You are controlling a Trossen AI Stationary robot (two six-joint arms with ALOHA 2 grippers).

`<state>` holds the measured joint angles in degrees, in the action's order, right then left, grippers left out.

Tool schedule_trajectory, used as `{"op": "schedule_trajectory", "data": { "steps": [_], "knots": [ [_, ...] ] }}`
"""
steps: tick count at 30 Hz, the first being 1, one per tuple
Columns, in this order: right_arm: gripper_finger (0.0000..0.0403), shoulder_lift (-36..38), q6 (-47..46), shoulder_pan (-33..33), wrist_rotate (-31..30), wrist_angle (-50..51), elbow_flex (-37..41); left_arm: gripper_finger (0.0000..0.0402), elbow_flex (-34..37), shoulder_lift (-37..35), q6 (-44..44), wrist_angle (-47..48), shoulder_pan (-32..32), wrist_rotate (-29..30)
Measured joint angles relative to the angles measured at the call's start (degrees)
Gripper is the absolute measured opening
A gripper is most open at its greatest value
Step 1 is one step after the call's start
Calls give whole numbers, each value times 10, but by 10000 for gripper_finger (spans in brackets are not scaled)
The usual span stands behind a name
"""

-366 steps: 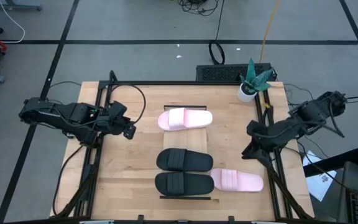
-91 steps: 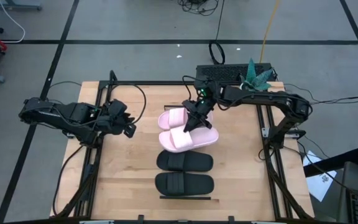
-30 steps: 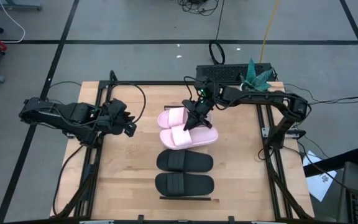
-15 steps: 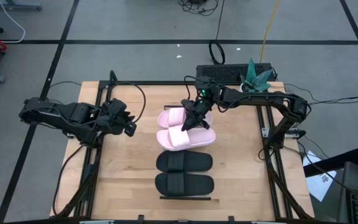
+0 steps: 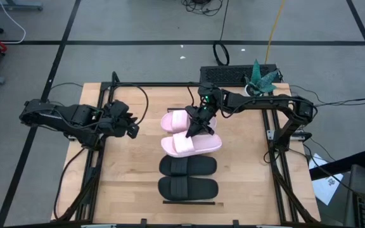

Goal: Pick and place slides into the shelf
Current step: Put the pink slides on the shelf

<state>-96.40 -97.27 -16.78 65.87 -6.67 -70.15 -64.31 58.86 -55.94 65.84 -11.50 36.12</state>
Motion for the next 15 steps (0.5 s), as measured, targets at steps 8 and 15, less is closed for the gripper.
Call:
{"op": "schedule_trajectory", "data": {
  "steps": [8,15],
  "knots": [
    [7,0,2,-8,-11,4,0,129,0,0,0,0,0,0],
    [6,0,-17,-12,-7,9,0,129,0,0,0,0,0,0]
  ]
}}
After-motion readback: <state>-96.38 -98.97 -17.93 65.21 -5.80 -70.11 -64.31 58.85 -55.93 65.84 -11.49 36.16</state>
